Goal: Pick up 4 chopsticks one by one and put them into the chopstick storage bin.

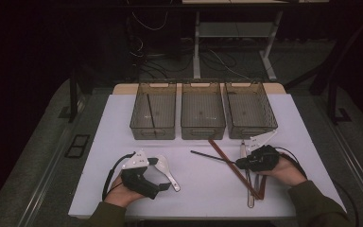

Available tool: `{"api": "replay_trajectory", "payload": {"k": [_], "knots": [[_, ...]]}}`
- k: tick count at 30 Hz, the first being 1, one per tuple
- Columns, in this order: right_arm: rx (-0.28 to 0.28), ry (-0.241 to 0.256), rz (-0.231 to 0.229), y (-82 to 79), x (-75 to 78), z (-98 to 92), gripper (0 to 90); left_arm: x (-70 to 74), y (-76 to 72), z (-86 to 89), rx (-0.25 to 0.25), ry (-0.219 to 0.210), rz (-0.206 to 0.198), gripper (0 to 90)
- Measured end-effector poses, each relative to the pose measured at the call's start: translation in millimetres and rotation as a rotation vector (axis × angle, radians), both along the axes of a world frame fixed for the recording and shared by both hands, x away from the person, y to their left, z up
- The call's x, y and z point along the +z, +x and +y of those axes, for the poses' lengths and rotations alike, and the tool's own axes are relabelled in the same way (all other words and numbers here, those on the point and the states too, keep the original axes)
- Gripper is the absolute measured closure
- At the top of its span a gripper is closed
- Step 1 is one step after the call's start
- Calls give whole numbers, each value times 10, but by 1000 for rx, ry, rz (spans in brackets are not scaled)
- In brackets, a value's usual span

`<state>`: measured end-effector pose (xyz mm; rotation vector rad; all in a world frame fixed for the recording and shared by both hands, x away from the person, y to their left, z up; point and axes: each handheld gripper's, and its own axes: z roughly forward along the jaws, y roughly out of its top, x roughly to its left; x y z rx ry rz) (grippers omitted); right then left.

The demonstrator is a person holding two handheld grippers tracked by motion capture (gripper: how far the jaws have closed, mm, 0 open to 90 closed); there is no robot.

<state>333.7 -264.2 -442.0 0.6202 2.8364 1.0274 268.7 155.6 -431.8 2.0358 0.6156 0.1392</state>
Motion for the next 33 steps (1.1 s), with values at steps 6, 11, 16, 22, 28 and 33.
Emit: {"api": "replay_trajectory", "payload": {"k": [6,11,16,22,28,33], "knots": [[15,-9,-10,0,-12,9,834,-1,1,-1,-1,1,0,0],[24,-11,-12,-1,-11,9,847,-1,1,0,0,1,-1,0],[35,-8,-15,-3,-11,8,852,-4,3,-1,-2,2,1,0],[29,19,0,10,9,-12,854,-8,6,2,-1,0,2,0],[3,68,20,12,51,-35,854,-19,14,6,1,-1,3,0],[-14,81,18,8,77,-54,854,-35,32,7,6,15,-2,0]]}}
